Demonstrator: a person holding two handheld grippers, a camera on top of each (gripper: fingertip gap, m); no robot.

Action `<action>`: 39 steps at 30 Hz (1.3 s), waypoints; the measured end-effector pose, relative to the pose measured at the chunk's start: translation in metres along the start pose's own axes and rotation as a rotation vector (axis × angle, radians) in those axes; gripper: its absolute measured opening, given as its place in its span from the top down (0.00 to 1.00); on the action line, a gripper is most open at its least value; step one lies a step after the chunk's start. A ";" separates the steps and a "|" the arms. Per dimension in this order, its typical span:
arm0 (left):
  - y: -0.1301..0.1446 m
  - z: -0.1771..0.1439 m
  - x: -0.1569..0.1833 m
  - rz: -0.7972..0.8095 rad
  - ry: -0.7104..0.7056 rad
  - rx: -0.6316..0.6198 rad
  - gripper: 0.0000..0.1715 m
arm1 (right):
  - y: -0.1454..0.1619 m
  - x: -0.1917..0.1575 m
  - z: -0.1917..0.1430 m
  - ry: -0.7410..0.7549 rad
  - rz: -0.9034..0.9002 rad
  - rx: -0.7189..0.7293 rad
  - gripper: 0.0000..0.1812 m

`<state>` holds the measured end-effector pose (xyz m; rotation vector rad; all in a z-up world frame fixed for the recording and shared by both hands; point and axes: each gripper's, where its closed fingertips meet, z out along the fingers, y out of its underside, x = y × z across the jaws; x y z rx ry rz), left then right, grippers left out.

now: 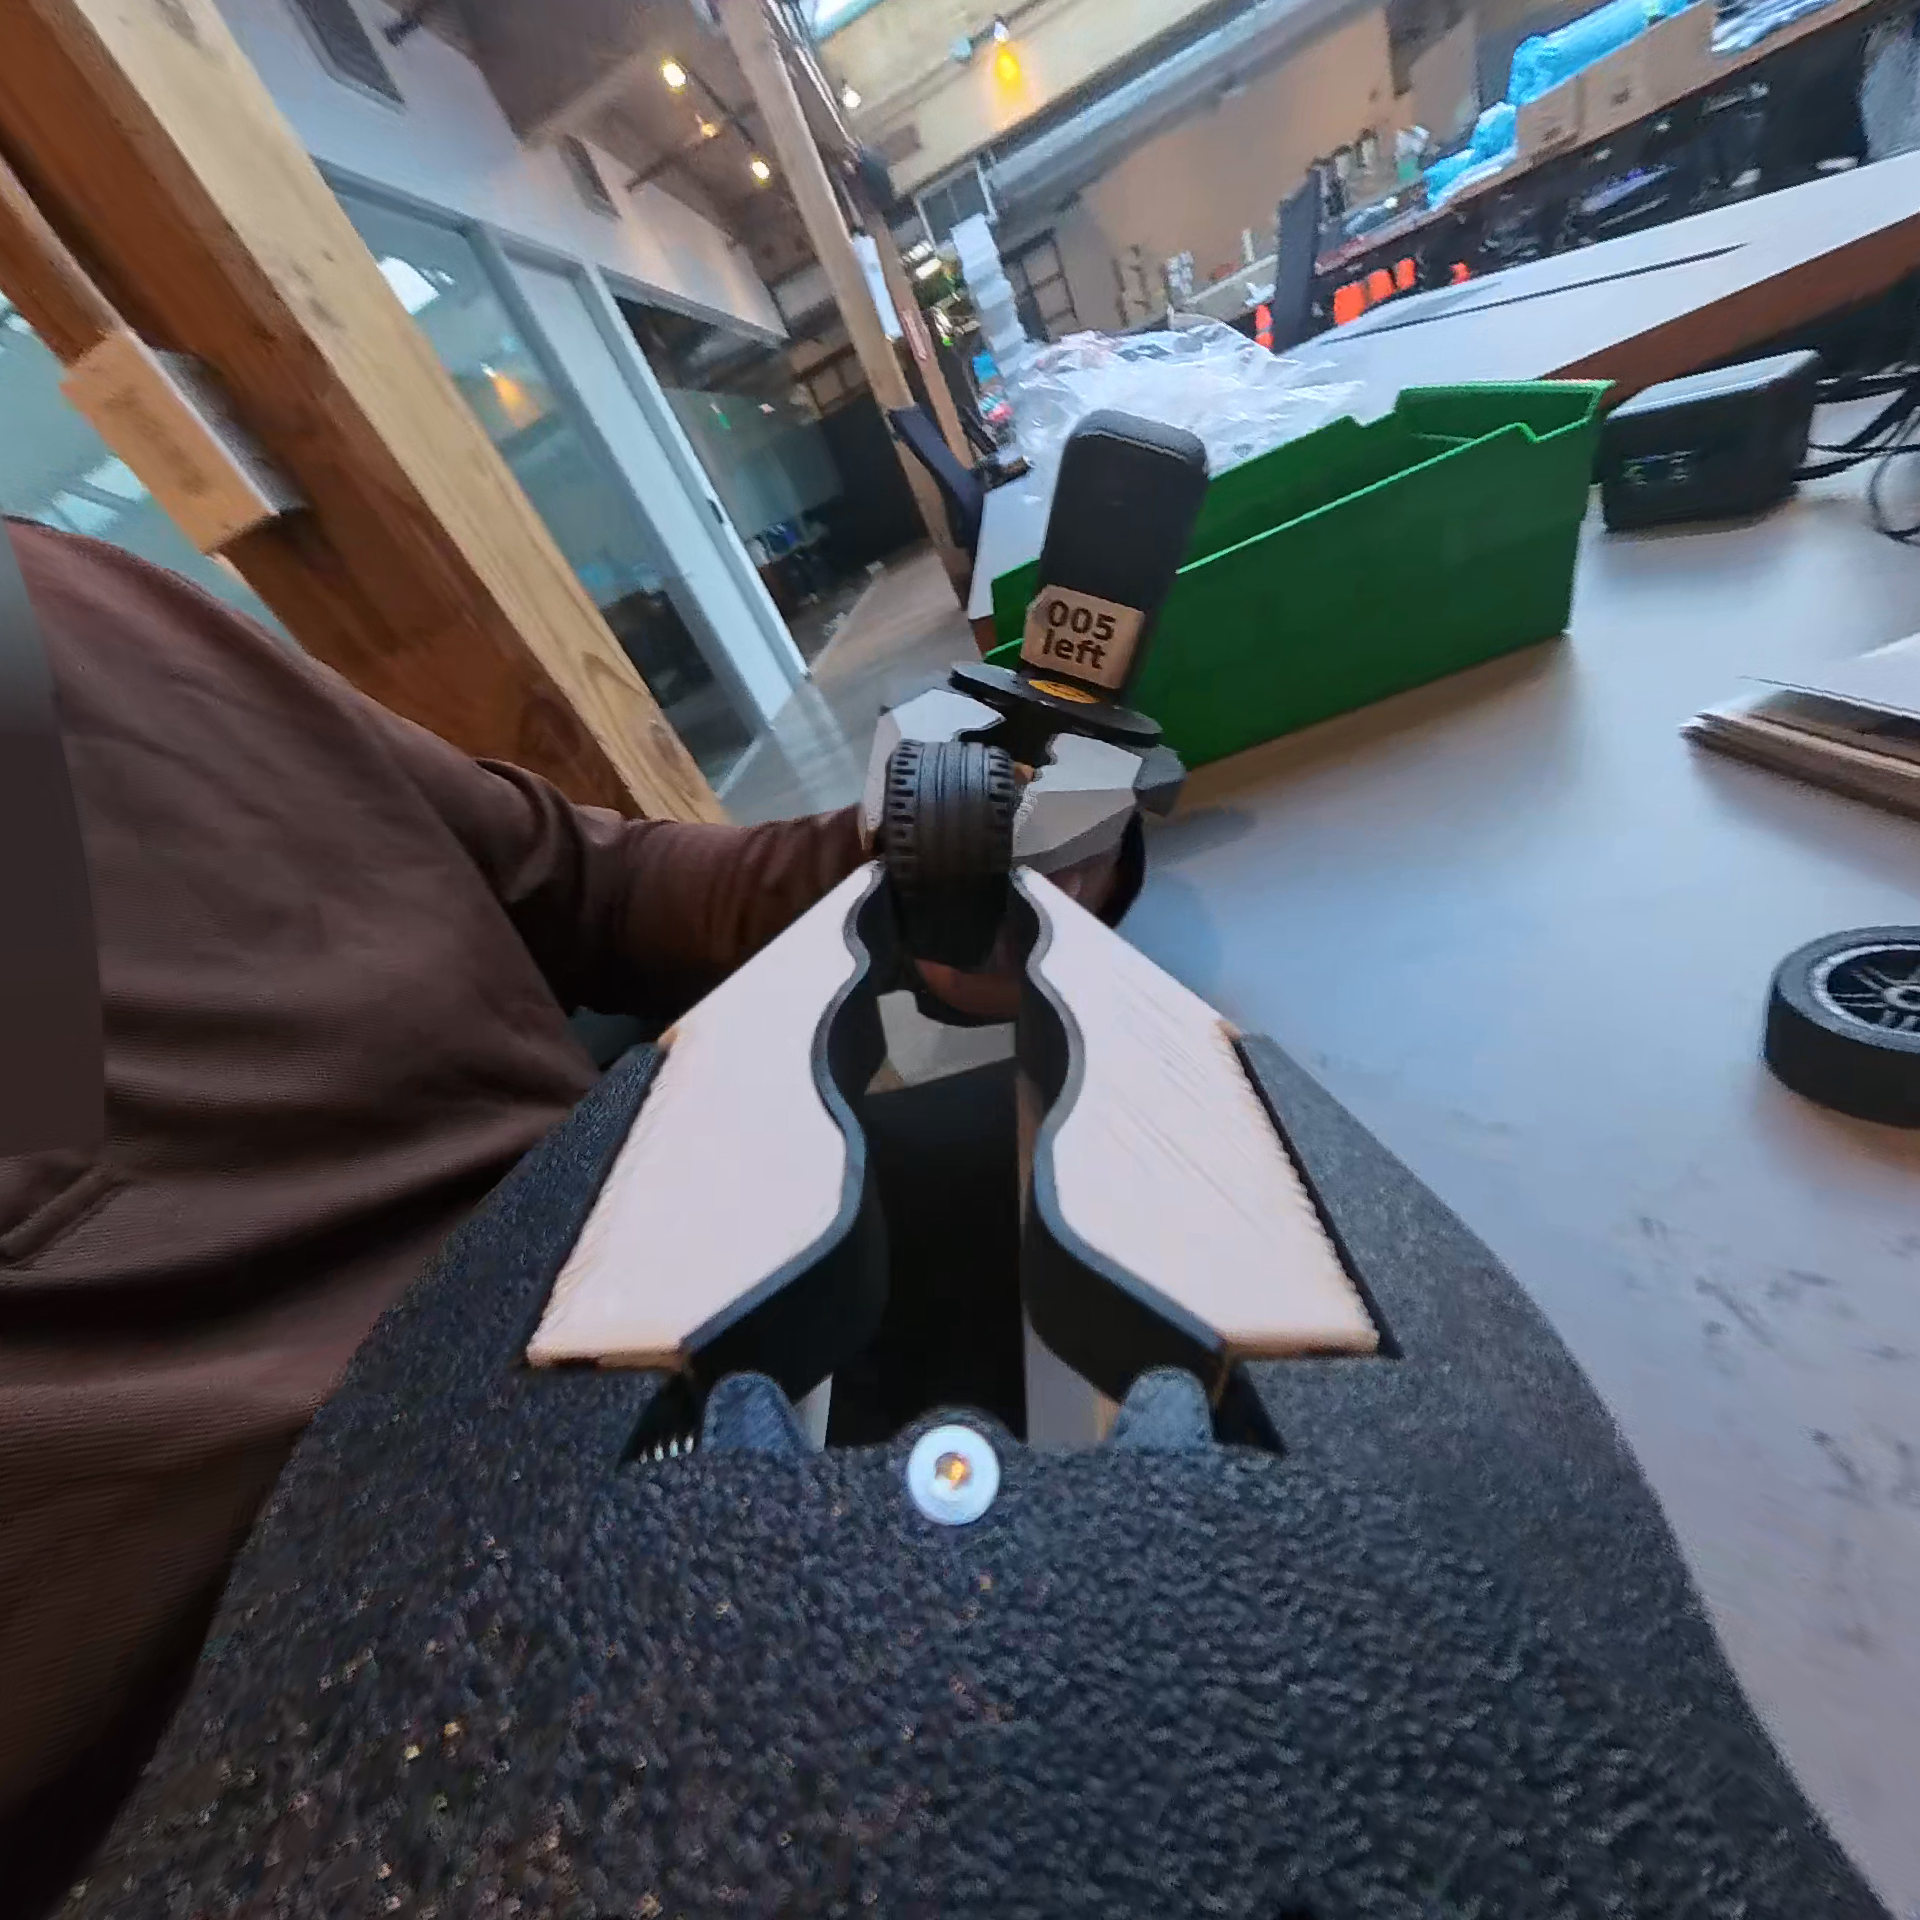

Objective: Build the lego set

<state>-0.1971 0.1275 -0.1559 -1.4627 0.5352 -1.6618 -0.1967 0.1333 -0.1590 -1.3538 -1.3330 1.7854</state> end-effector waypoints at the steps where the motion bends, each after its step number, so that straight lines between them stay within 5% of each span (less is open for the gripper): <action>1: -0.001 0.000 0.001 -0.004 0.010 0.008 0.89 | -0.001 -0.001 0.000 -0.020 0.015 0.013 0.92; 9: -0.026 -0.007 -0.031 -0.070 -0.148 0.235 0.90 | -0.010 0.030 -0.003 0.115 0.159 0.148 0.83; 22: -0.035 -0.001 -0.028 -0.031 -0.247 0.303 0.90 | -0.017 0.030 -0.005 0.148 0.197 0.201 0.88; 28: -0.039 -0.002 -0.027 0.114 -0.365 0.301 0.89 | -0.020 0.031 -0.003 0.103 0.291 0.254 0.91; 30: -0.042 0.001 -0.020 0.128 -0.348 0.329 0.90 | -0.025 0.025 -0.003 0.094 0.240 0.260 0.92; 34: -0.050 0.006 -0.006 -0.129 -0.156 0.430 0.90 | -0.035 0.012 -0.007 0.078 0.113 0.267 0.95; 39: -0.053 0.010 0.005 -0.174 -0.099 0.462 0.90 | -0.041 0.000 -0.008 0.041 0.050 0.269 0.97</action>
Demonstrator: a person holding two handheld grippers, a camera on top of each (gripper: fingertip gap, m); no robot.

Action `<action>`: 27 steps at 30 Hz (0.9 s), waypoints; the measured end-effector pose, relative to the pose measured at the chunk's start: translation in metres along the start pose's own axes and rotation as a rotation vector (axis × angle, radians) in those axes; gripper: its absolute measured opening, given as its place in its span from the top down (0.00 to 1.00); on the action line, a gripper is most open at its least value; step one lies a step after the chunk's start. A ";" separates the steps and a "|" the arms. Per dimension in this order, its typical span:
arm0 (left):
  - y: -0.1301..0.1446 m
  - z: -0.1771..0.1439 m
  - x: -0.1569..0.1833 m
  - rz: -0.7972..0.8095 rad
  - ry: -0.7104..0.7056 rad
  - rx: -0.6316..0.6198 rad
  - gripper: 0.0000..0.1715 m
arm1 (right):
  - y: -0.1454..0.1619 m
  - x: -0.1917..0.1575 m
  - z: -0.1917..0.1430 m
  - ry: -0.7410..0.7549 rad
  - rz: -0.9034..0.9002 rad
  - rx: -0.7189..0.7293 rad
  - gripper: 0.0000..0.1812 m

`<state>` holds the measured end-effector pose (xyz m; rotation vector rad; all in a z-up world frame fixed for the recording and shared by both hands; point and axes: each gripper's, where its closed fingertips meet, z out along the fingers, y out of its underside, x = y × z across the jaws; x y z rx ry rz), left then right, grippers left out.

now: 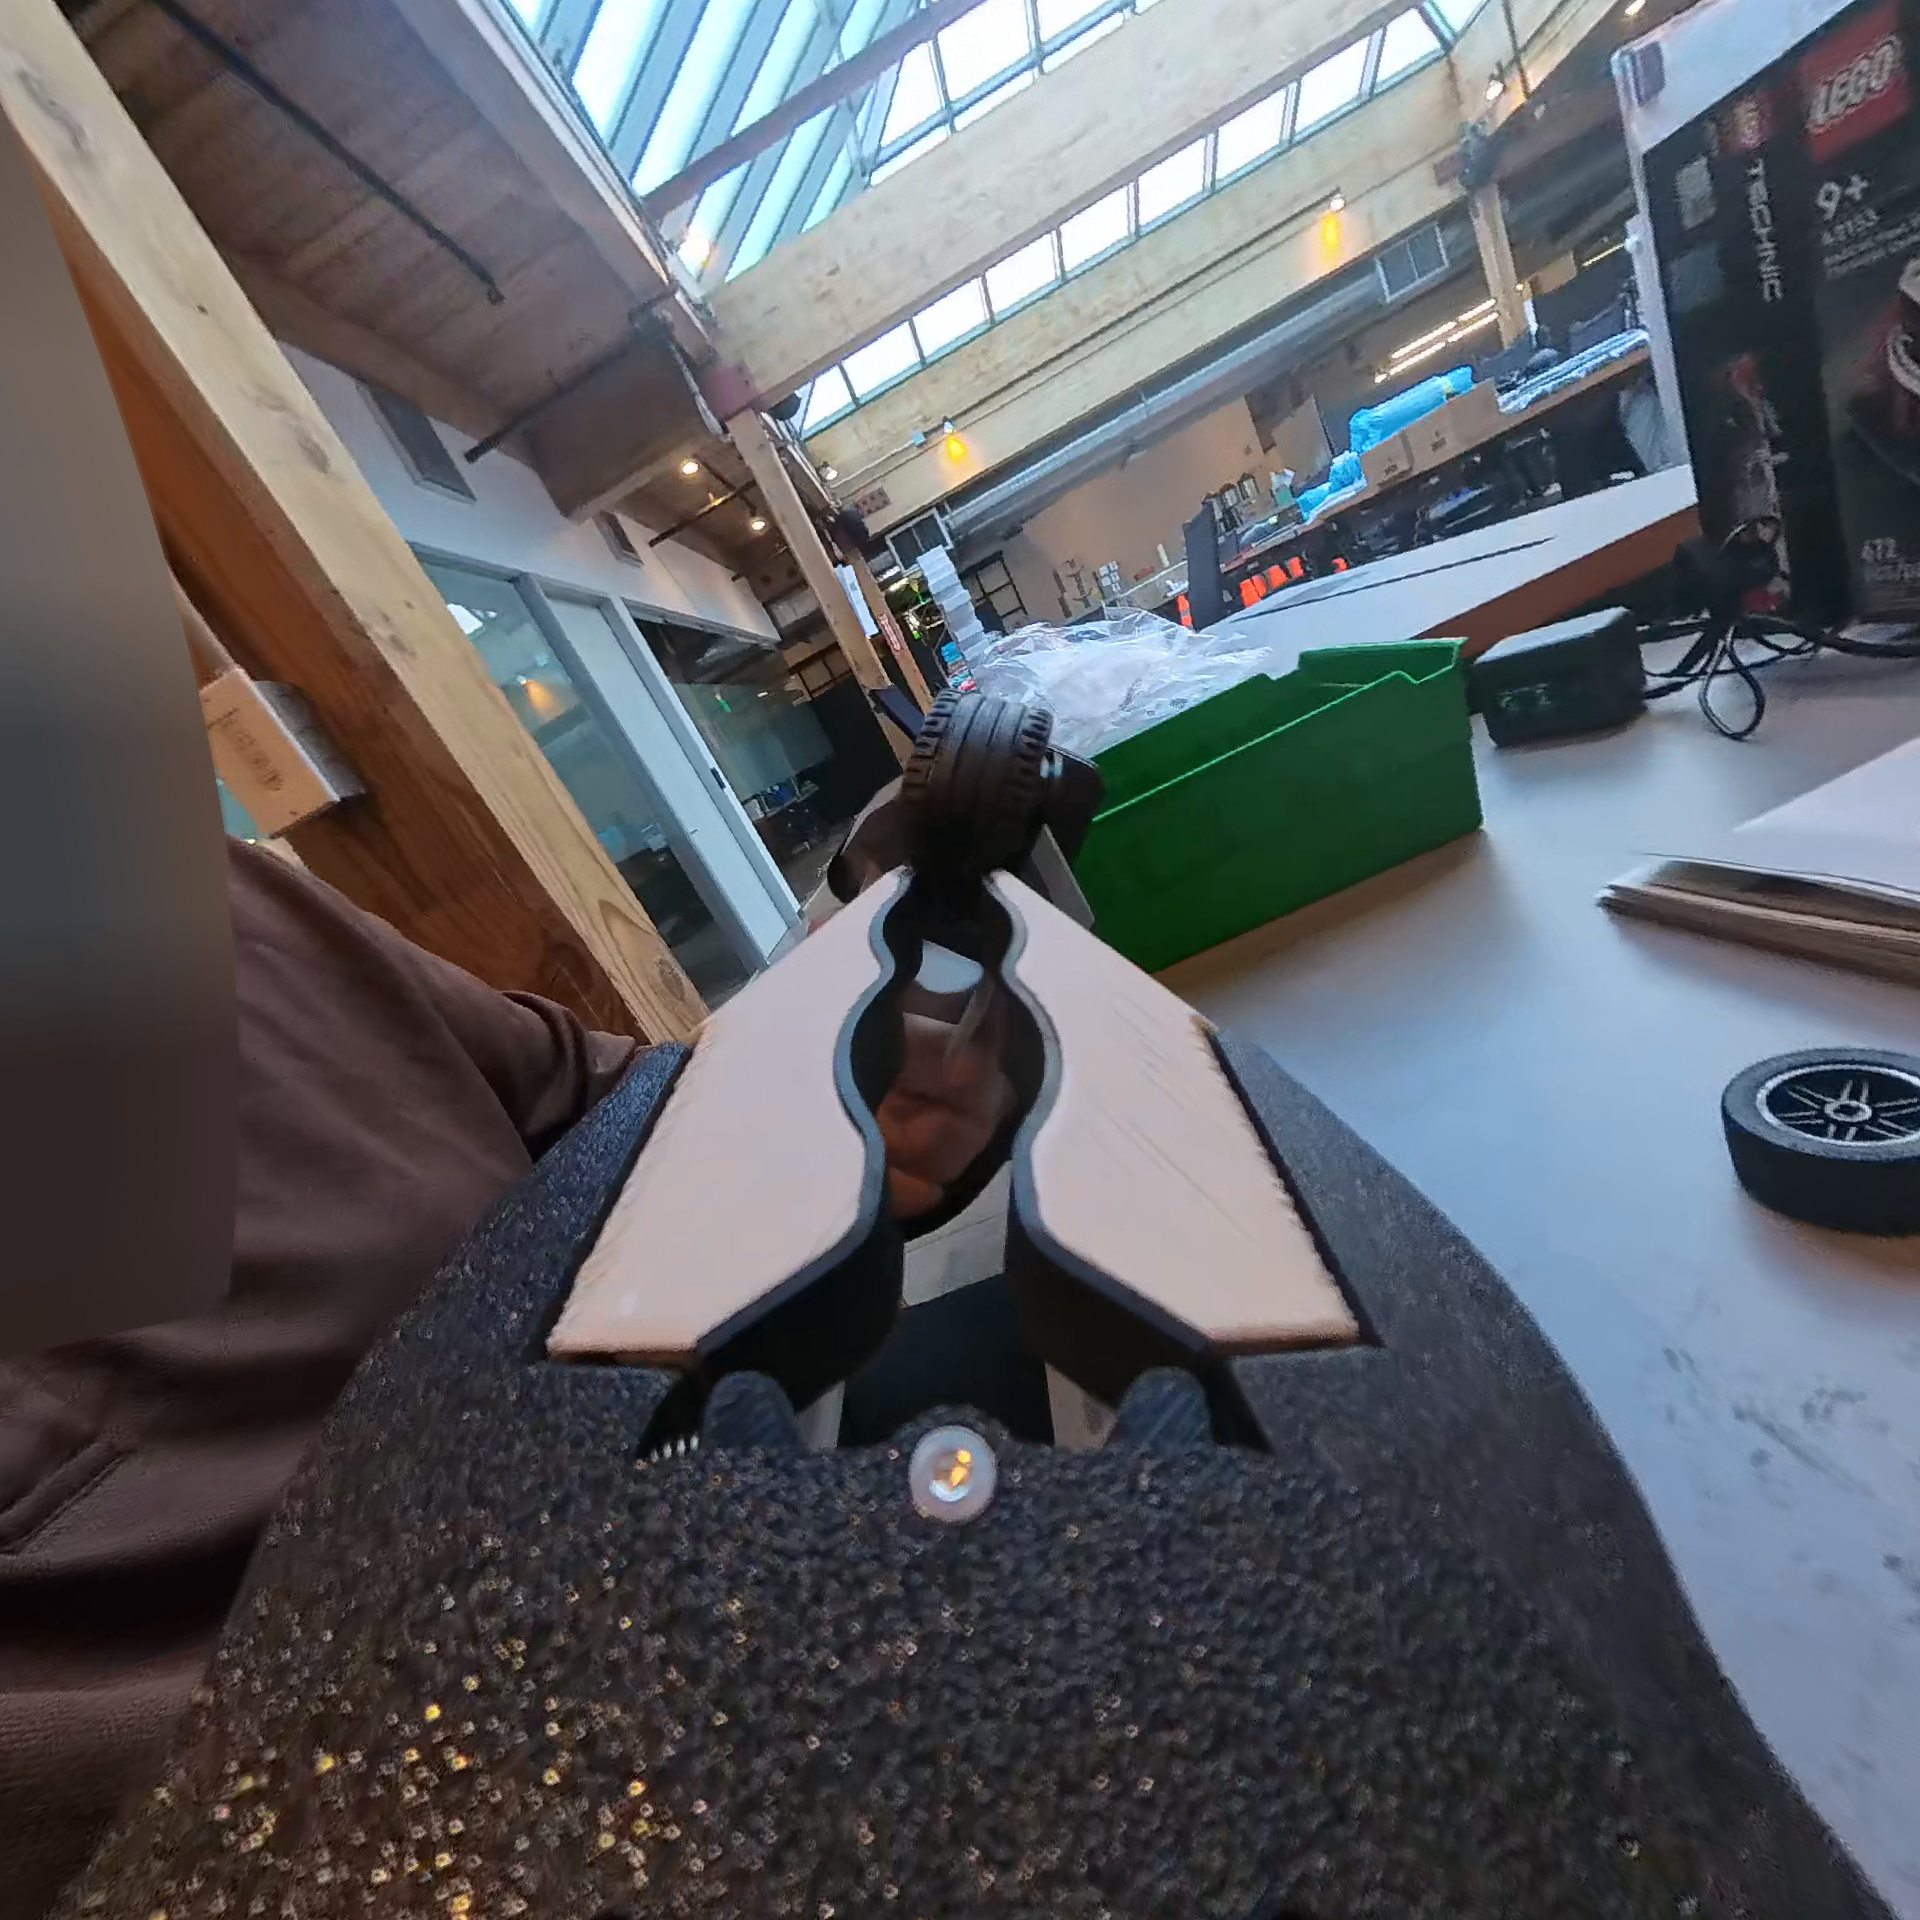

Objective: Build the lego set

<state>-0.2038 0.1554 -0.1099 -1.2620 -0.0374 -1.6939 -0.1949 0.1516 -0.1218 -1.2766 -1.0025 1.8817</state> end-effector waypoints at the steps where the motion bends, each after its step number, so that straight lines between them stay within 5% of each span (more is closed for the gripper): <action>1: 0.000 0.000 0.000 0.014 -0.003 -0.001 0.90 | 0.000 0.000 0.000 -0.004 0.001 -0.003 0.97; 8: 0.005 -0.004 -0.011 0.211 -0.118 -0.055 0.89 | 0.009 0.012 -0.002 0.172 -0.220 -0.166 0.97; 12: 0.011 0.001 -0.005 0.401 -0.140 -0.131 0.89 | 0.001 0.005 -0.006 0.014 0.050 -0.051 0.99; 15: 0.009 -0.003 -0.015 0.288 -0.169 -0.138 0.90 | 0.008 0.013 -0.006 0.009 0.172 -0.075 0.94; 19: 0.011 -0.006 -0.024 0.184 -0.164 -0.120 0.90 | 0.007 0.022 -0.008 0.127 0.041 -0.098 0.90; 23: 0.012 -0.006 -0.022 0.201 -0.157 -0.143 0.90 | -0.006 0.027 -0.017 0.159 0.032 -0.037 1.00; 27: 0.016 -0.002 -0.021 0.223 -0.173 -0.161 0.89 | -0.008 0.026 -0.021 0.127 0.078 -0.039 1.00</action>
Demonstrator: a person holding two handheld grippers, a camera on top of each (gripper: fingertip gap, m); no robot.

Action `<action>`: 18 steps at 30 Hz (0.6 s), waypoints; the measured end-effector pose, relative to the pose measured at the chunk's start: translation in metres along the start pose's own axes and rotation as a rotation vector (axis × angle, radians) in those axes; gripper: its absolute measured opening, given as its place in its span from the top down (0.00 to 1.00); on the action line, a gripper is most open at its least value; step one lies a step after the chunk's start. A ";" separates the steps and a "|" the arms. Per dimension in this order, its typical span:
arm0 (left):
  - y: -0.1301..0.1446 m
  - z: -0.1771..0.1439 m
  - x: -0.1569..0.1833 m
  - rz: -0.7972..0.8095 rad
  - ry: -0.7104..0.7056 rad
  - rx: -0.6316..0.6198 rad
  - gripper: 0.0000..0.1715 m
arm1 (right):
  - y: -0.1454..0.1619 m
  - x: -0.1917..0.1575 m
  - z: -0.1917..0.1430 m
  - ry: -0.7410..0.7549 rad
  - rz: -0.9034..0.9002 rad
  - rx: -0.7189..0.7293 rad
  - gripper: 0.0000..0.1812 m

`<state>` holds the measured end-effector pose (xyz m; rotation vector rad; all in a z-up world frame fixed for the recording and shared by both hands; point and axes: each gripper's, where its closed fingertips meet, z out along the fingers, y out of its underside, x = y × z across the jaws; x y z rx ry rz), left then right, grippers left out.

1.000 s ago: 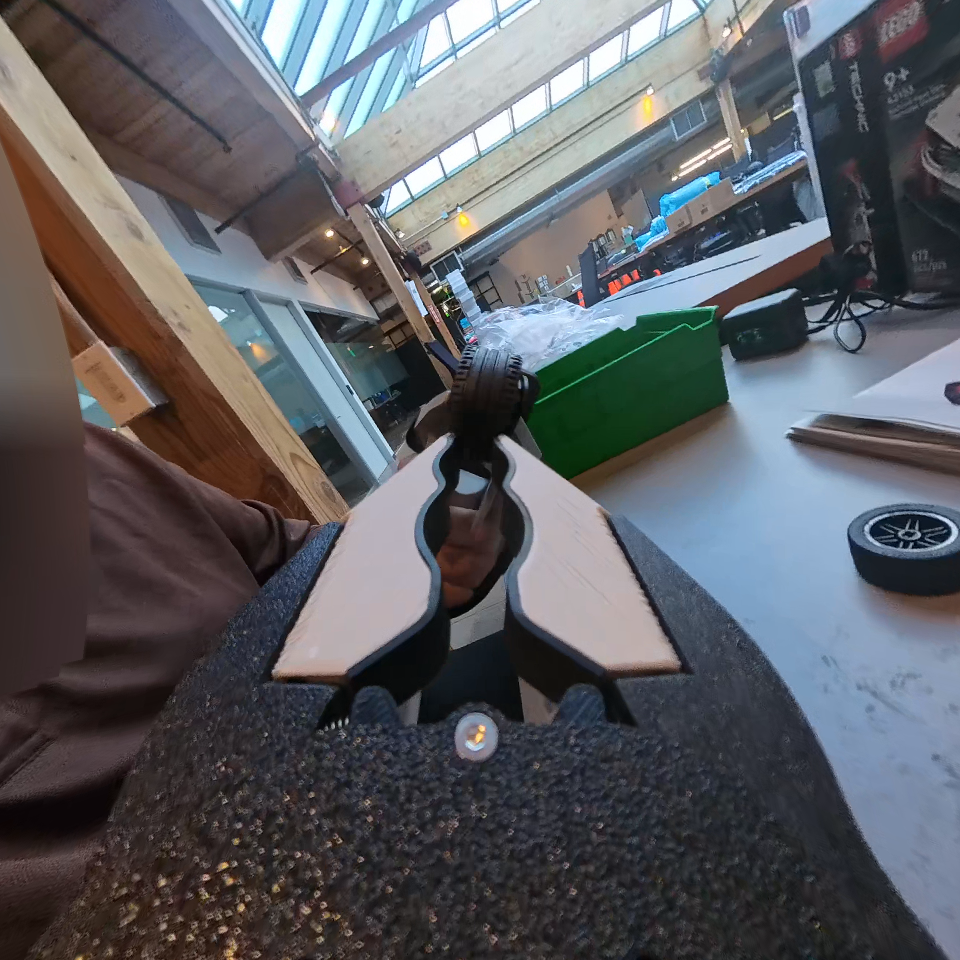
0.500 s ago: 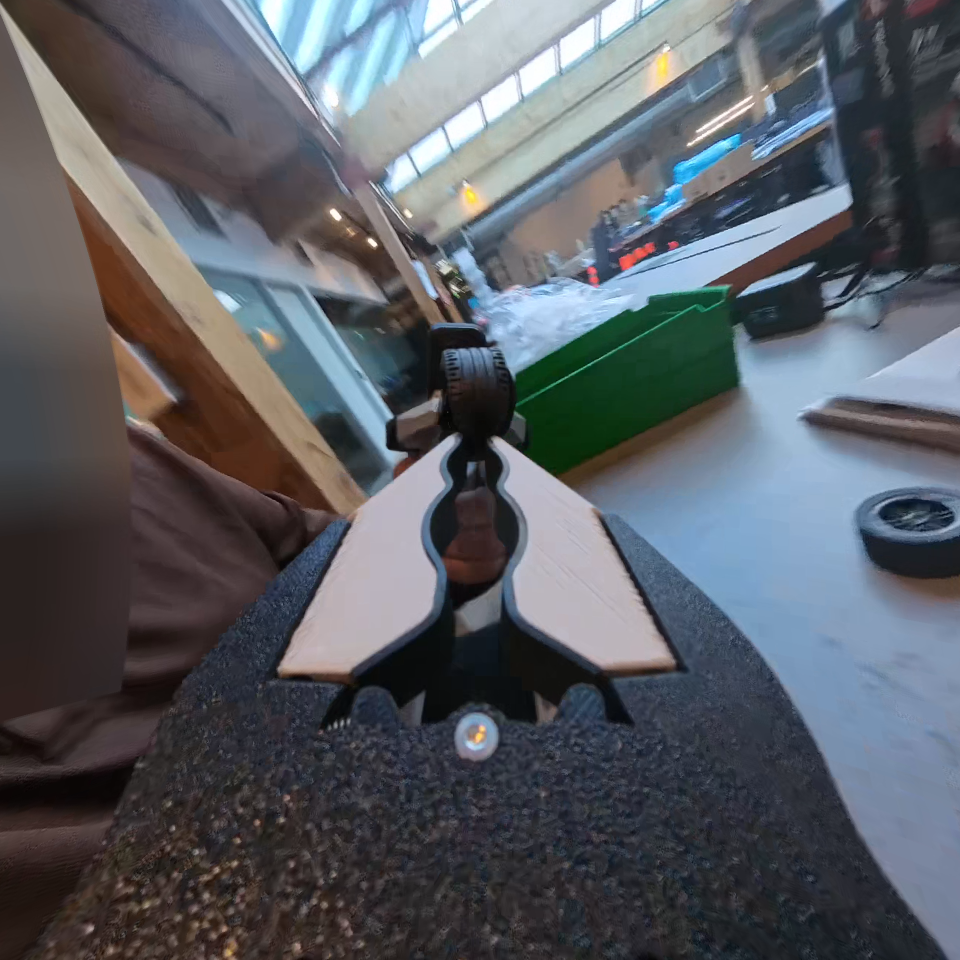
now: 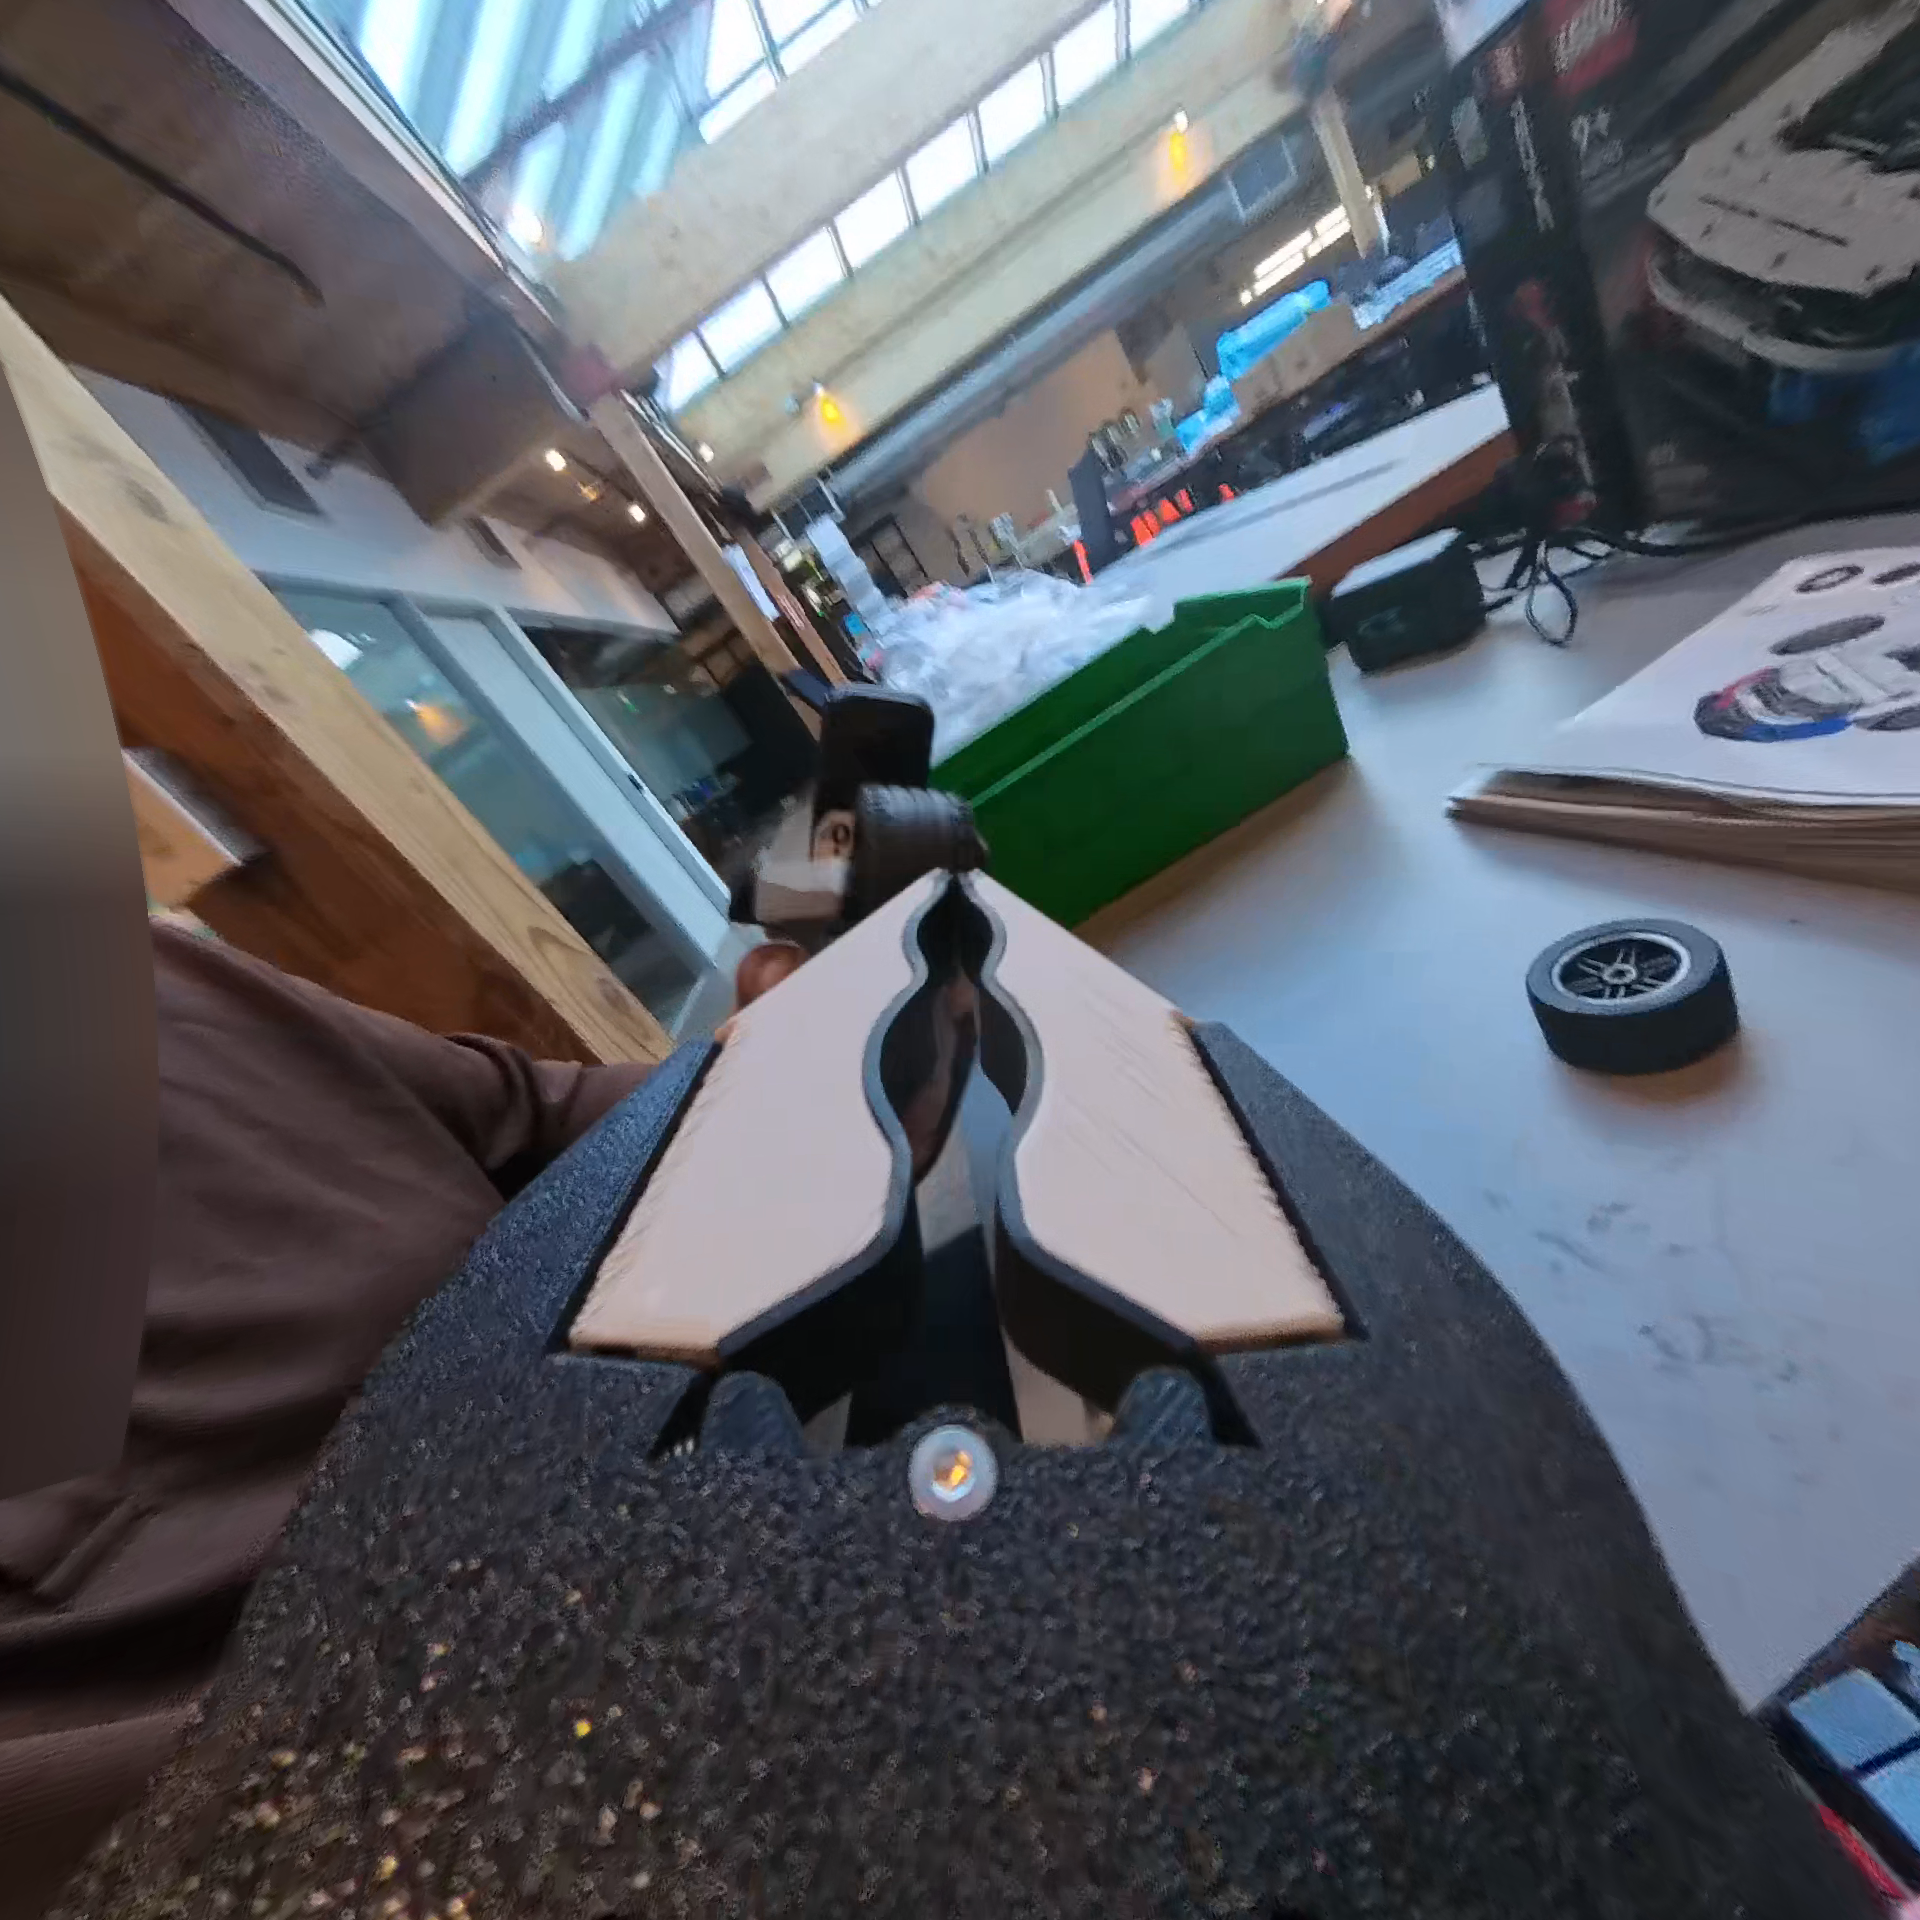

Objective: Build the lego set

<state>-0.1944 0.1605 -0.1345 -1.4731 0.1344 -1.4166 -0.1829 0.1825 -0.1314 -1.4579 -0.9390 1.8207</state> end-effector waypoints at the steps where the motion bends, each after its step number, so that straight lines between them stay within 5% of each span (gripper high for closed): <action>1: 0.000 -0.001 -0.002 -0.006 -0.008 0.000 0.89 | -0.005 -0.002 -0.003 -0.012 0.004 0.022 1.00; 8: 0.001 -0.001 -0.007 -0.061 -0.017 0.002 0.89 | 0.013 0.001 0.005 0.044 -0.032 -0.108 0.87; 18: 0.007 -0.003 -0.024 0.055 -0.141 -0.055 0.89 | 0.020 0.009 0.005 0.067 0.003 -0.119 0.98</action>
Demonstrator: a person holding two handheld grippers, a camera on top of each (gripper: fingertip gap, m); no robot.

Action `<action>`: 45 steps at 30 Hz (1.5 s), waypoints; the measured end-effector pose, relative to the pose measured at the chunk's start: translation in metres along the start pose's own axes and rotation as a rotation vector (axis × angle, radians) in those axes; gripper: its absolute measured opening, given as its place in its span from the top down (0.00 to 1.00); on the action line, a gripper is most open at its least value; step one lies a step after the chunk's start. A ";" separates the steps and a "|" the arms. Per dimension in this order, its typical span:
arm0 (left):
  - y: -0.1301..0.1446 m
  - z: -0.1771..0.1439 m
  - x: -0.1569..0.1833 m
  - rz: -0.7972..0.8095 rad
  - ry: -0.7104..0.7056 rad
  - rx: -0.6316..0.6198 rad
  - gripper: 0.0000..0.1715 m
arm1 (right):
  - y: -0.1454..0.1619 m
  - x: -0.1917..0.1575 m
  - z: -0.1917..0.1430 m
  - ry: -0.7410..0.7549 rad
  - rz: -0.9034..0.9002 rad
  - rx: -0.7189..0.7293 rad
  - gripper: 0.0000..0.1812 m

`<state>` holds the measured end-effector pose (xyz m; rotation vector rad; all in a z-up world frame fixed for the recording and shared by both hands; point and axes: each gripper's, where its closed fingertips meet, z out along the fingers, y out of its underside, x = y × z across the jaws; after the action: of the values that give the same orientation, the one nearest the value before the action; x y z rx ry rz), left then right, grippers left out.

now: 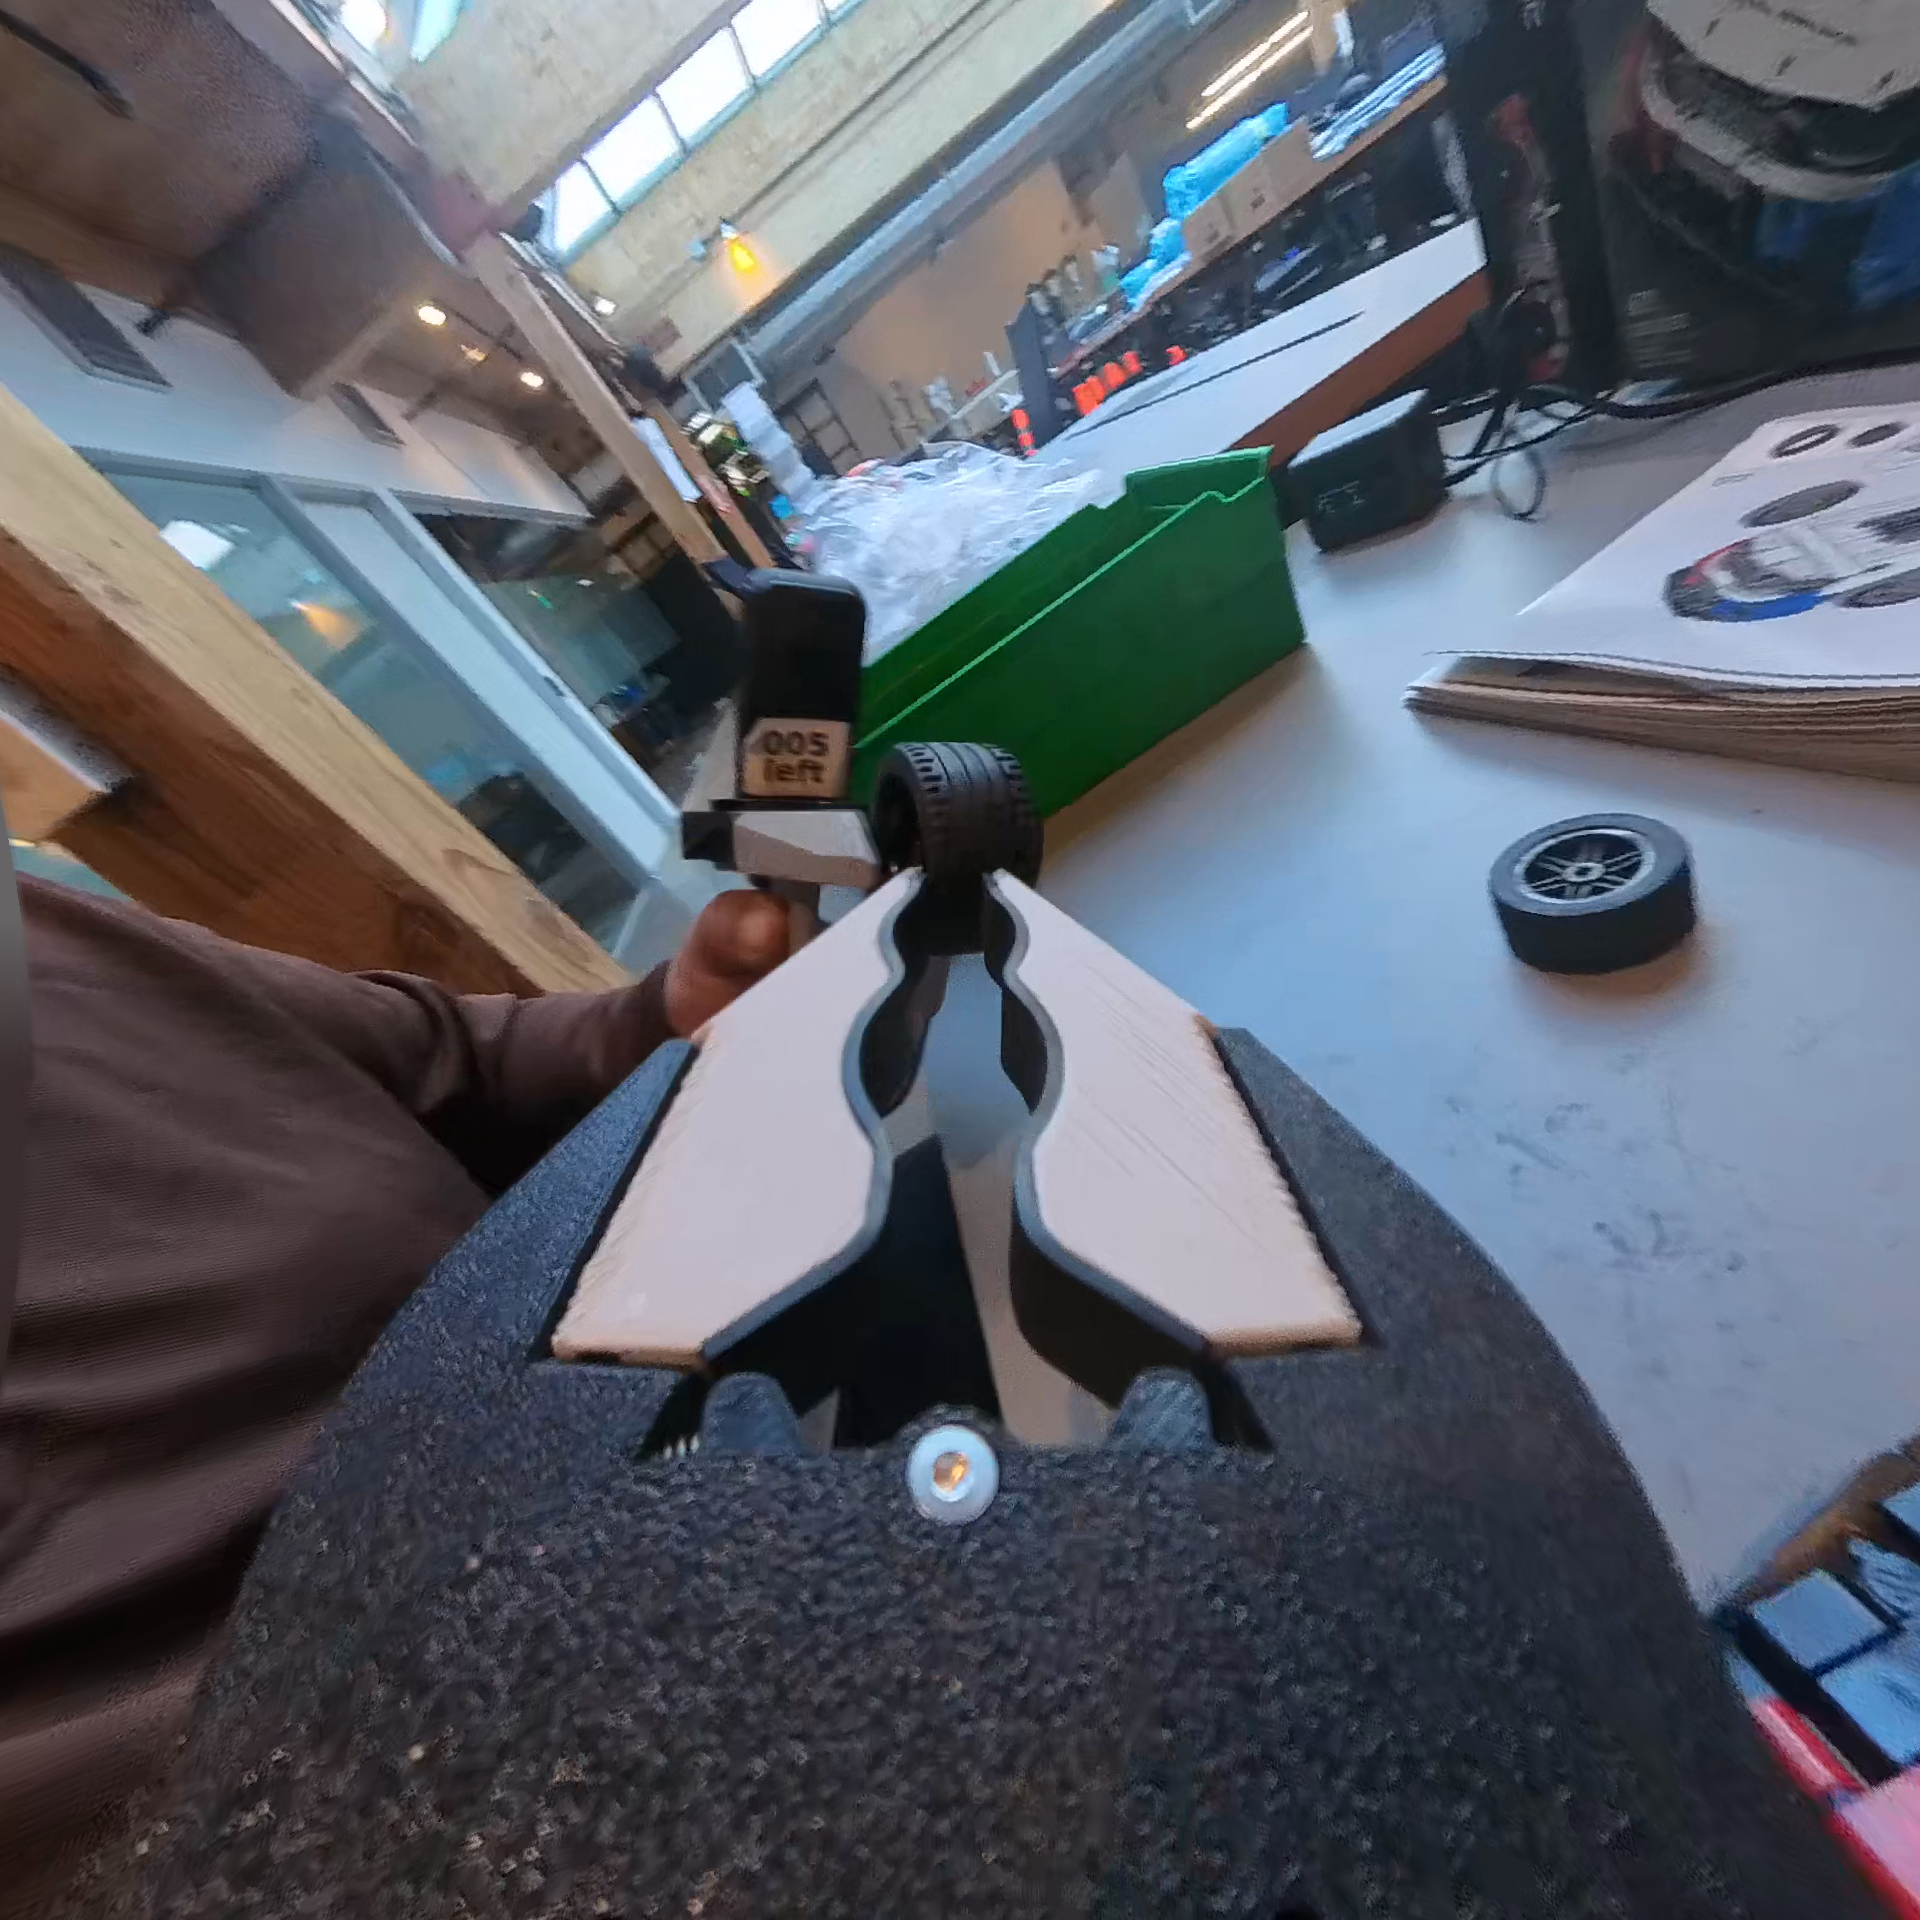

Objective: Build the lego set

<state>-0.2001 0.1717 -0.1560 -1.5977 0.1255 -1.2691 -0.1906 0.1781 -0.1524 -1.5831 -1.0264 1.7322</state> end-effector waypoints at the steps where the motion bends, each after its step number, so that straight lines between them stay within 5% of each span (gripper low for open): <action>1: 0.003 0.001 -0.003 0.048 -0.038 -0.029 0.88 | 0.000 0.001 0.000 0.029 -0.029 -0.003 0.99; 8: 0.002 -0.002 0.005 0.073 0.001 -0.053 0.89 | -0.004 -0.007 -0.001 0.010 -0.066 -0.005 0.97; 16: 0.008 0.002 0.013 -0.011 0.076 -0.079 0.89 | 0.000 -0.002 -0.001 0.046 -0.180 -0.107 0.82; 18: 0.010 0.002 0.015 -0.017 0.094 -0.085 0.90 | 0.003 -0.012 -0.001 -0.029 -0.152 -0.126 0.90; 25: 0.009 0.002 0.000 0.087 -0.004 -0.114 0.82 | 0.009 -0.002 0.000 0.032 -0.123 -0.131 0.91; 29: 0.010 0.000 0.000 0.151 -0.014 -0.141 0.88 | 0.009 -0.002 0.001 0.035 -0.100 -0.122 0.91; 45: 0.012 -0.003 -0.010 0.075 0.005 -0.128 0.89 | 0.020 0.009 0.005 0.079 -0.084 -0.129 0.91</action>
<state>-0.2014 0.1707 -0.1721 -1.6830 0.2725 -1.2275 -0.1953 0.1741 -0.1738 -1.6499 -1.1682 1.5626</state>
